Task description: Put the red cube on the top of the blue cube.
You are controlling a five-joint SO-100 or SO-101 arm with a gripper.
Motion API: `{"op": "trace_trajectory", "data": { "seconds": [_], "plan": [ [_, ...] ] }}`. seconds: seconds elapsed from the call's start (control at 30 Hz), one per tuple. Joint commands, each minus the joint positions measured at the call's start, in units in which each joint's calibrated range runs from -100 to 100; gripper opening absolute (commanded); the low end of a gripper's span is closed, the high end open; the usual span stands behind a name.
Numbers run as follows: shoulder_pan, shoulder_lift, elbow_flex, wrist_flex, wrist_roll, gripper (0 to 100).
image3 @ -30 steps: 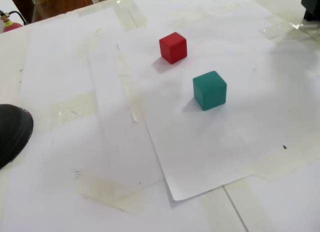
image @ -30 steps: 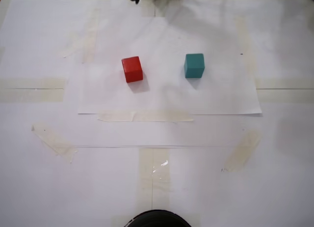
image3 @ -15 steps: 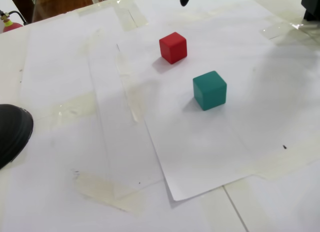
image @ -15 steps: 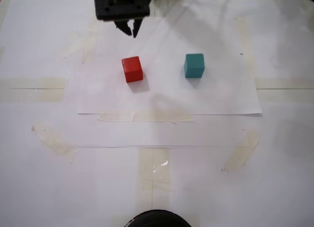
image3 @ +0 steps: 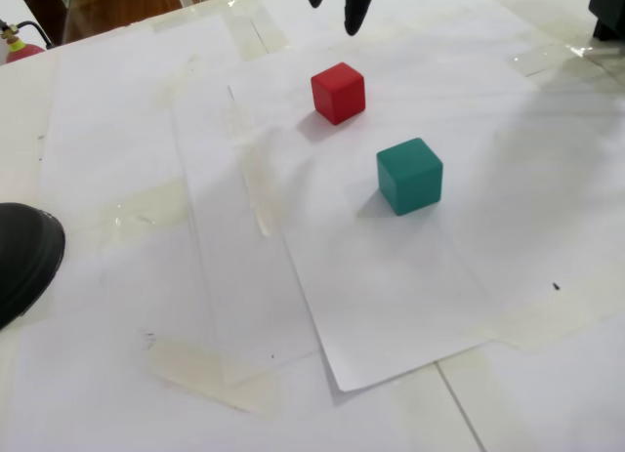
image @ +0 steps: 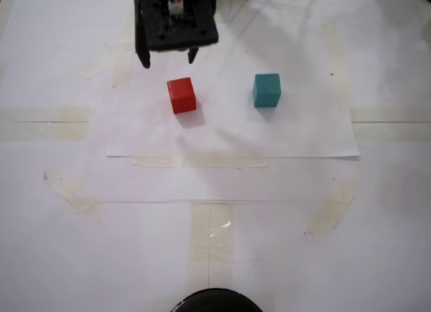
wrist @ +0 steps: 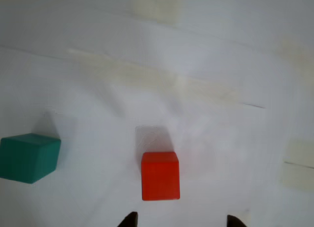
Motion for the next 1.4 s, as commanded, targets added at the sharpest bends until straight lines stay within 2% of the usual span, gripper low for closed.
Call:
{"op": "trace_trajectory", "data": {
  "seconds": [0.0,0.8,1.37],
  "plan": [
    [-0.86,0.22,-0.07,-3.33,-0.15,28],
    [-2.53,7.60,9.28,-14.91,-1.03,30],
    [-2.45,10.26,9.74,-17.19,-0.68,26]
  ]
}}
